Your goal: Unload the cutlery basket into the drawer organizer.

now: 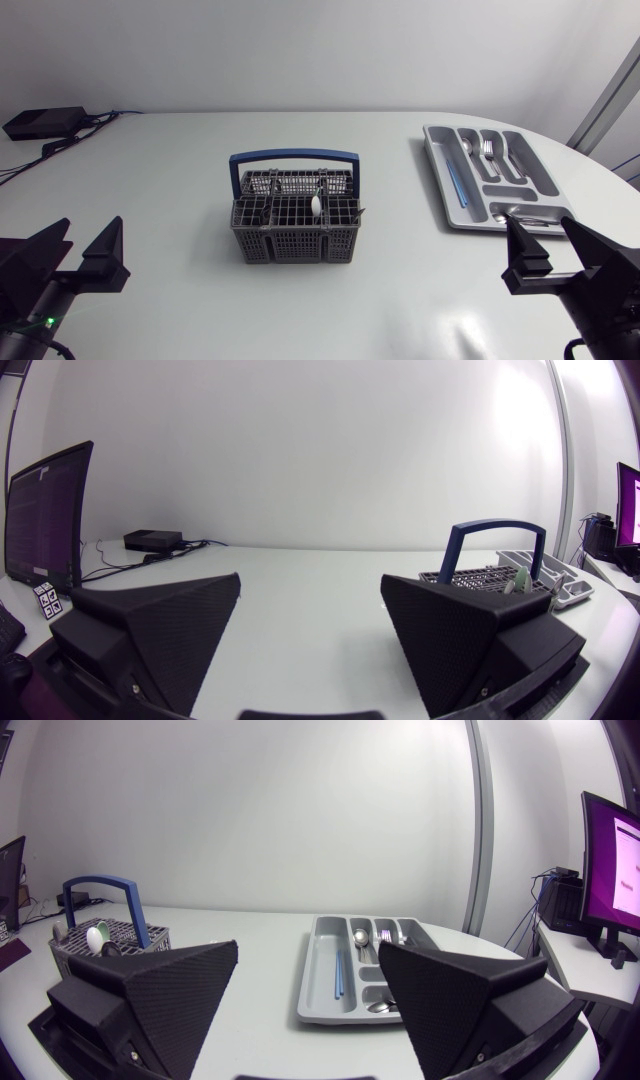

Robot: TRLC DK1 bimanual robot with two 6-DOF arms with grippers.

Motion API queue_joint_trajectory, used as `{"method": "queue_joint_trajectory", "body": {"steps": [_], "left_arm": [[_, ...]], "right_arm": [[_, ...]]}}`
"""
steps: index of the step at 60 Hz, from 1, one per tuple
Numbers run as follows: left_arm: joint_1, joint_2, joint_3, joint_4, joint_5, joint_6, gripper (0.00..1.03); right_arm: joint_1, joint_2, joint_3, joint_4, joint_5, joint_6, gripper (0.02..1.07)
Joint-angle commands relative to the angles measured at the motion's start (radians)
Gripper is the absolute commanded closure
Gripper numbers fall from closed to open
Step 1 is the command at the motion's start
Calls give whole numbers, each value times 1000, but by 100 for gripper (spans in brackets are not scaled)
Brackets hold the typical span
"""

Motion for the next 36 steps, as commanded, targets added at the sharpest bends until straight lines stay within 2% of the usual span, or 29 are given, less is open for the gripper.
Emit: {"method": "queue_joint_trajectory", "body": {"steps": [1,21,36], "left_arm": [[-7,-6,-23,12,-1,-29,5],[0,-9,-20,20,-7,-30,5],[11,-8,59,12,-14,-30,5]], "right_arm": [[7,-5,-19,-7,-4,22,6],[13,-8,-22,13,12,32,6],[21,-7,22,36,17,31,6]]}}
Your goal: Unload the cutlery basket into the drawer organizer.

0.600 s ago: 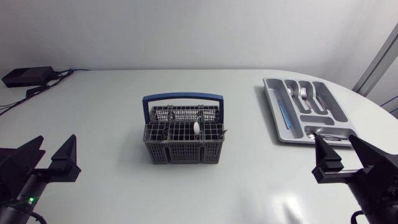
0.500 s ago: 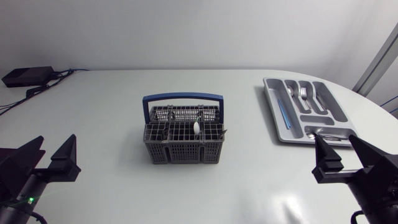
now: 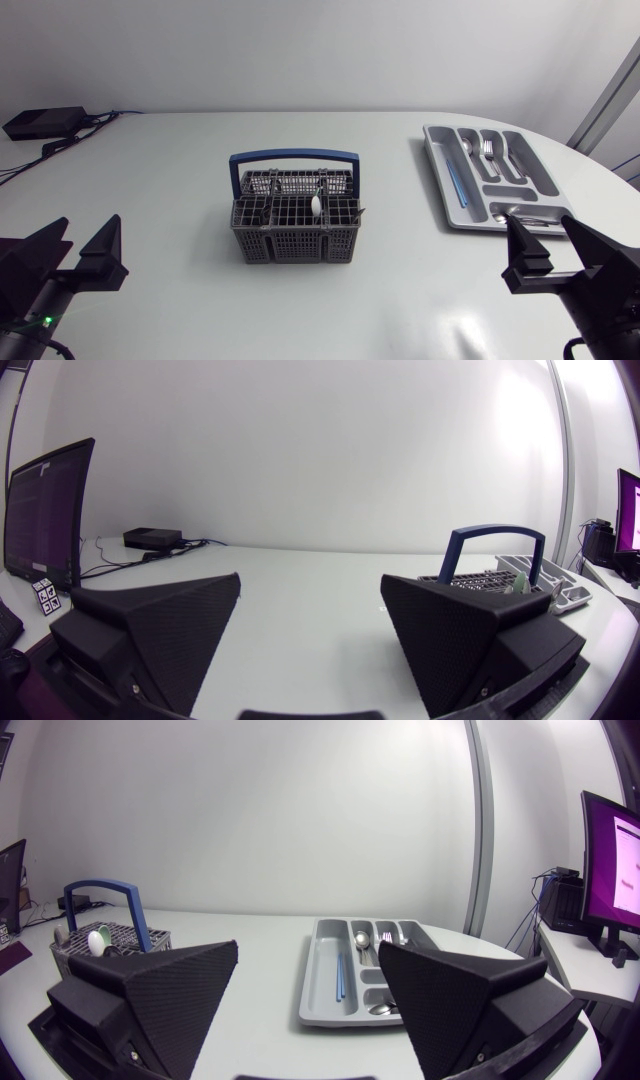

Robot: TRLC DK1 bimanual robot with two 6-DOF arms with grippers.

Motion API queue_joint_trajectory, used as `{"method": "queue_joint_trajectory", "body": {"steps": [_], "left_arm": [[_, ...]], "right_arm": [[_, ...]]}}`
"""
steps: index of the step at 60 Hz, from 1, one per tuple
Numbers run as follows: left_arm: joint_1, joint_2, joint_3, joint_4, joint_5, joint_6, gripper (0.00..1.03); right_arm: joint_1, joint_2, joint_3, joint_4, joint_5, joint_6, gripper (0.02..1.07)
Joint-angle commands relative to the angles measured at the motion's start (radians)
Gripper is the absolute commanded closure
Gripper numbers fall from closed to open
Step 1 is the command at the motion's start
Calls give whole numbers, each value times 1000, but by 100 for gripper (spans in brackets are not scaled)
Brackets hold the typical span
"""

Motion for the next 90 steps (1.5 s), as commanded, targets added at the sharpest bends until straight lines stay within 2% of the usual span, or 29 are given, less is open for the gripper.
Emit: {"method": "queue_joint_trajectory", "body": {"steps": [1,20,32,54,58,62,68,73,81,83,90], "left_arm": [[9,-8,61,12,-12,-12,5],[-2,15,171,7,-12,-20,5],[-8,80,240,14,-12,-20,5],[-74,414,418,14,-14,-67,5],[-106,458,429,7,-15,-67,5],[-139,508,443,0,-34,-66,5],[-229,604,475,1,-115,-63,5],[-272,656,506,0,-160,-63,4],[-326,747,559,-11,-195,-67,4],[-352,788,582,-23,-226,-69,4],[-402,854,621,-60,-252,-72,4]], "right_arm": [[10,-5,28,30,9,21,6],[42,114,101,113,24,9,7],[126,239,166,171,93,-9,7],[304,530,342,168,236,49,7],[344,581,362,165,277,55,8],[380,647,388,165,328,69,13],[412,733,431,139,348,106,13],[449,785,466,123,378,118,13],[484,875,563,25,383,204,13],[498,898,587,-2,383,231,13],[522,947,650,-78,383,324,7]]}}
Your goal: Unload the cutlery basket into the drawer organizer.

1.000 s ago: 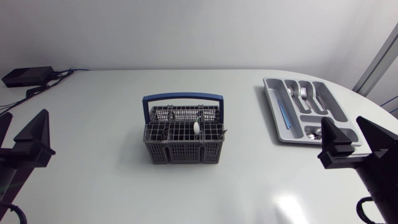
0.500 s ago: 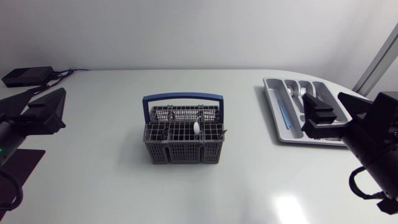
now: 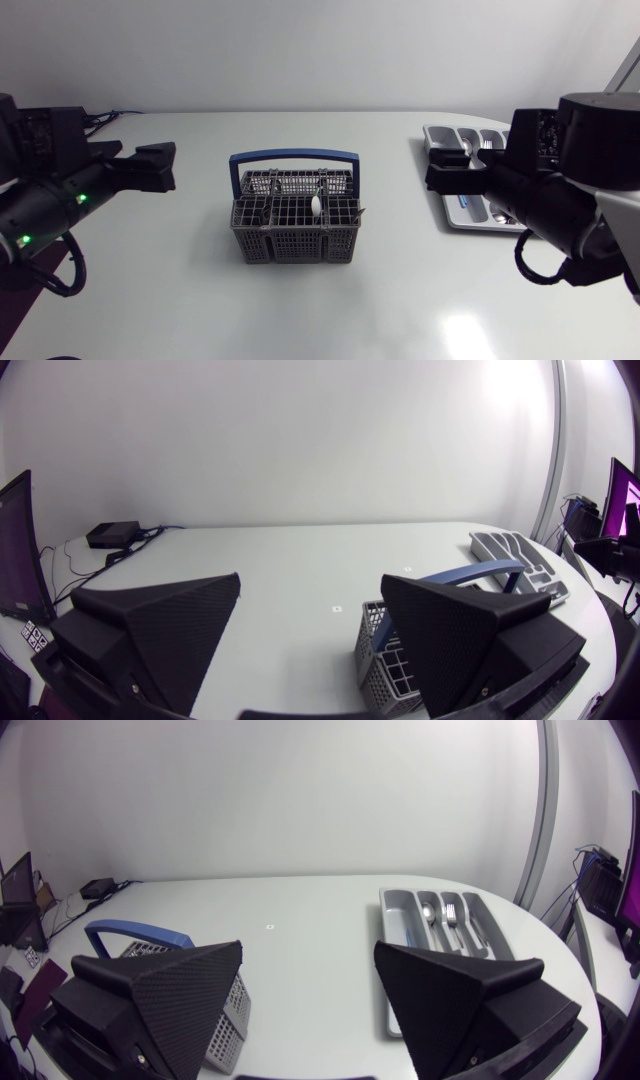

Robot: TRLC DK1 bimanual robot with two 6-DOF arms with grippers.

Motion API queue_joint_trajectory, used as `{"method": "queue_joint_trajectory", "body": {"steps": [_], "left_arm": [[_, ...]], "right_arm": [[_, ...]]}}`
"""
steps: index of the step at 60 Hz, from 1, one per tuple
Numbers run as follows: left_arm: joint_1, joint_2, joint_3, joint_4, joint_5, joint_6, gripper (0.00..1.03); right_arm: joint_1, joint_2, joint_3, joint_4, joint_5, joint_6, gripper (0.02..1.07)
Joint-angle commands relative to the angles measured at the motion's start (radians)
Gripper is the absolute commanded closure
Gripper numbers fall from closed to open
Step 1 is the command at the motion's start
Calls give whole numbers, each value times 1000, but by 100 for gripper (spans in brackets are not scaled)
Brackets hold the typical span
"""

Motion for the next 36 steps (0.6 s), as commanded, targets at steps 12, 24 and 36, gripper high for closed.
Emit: {"method": "queue_joint_trajectory", "body": {"steps": [12,24,36], "left_arm": [[-90,121,100,-111,-17,-12,4],[-128,189,137,-193,-11,-8,4],[-183,244,160,-248,-8,12,5]], "right_arm": [[29,156,188,-291,-56,278,7],[14,265,262,-395,-289,385,14],[-4,297,274,-416,-423,445,25]]}}
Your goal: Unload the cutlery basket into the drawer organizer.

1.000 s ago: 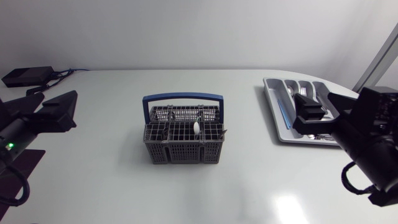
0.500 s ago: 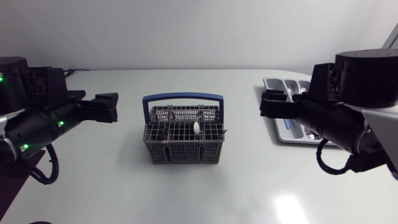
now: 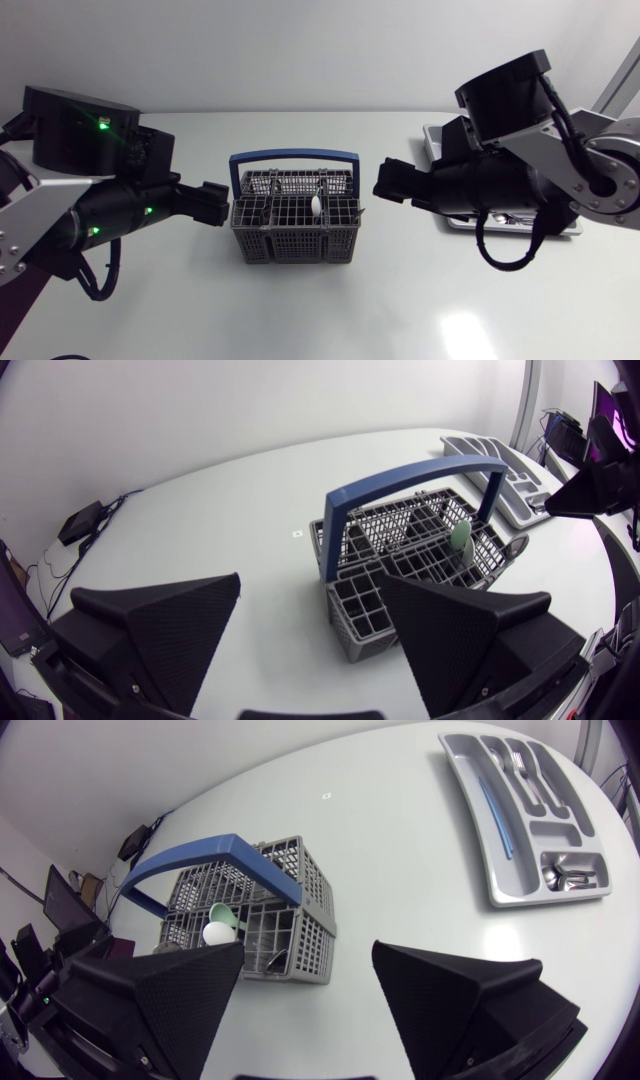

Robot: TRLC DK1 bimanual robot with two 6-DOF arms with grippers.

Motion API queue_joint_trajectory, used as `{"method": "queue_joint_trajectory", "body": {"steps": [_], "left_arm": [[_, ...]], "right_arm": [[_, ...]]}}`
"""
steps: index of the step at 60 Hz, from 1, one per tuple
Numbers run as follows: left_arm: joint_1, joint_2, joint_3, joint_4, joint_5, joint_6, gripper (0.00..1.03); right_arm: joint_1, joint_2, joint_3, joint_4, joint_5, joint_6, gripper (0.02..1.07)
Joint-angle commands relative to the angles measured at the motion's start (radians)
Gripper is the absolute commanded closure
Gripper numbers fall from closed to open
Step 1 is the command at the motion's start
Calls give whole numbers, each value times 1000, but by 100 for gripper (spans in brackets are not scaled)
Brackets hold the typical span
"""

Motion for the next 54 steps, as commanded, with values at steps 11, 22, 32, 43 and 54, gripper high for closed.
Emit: {"method": "queue_joint_trajectory", "body": {"steps": [11,22,32,43,54], "left_arm": [[-51,83,72,-52,21,26,5],[-64,110,80,-58,52,29,7],[-71,124,83,-50,52,32,7],[-71,136,77,-35,56,45,7],[-69,141,68,-10,70,66,7]], "right_arm": [[-10,65,52,-25,-107,130,30],[-15,111,108,-70,-154,145,35],[-20,142,124,-93,-165,208,57],[-26,200,147,-120,-205,209,58],[-18,237,180,-132,-212,229,75]]}}
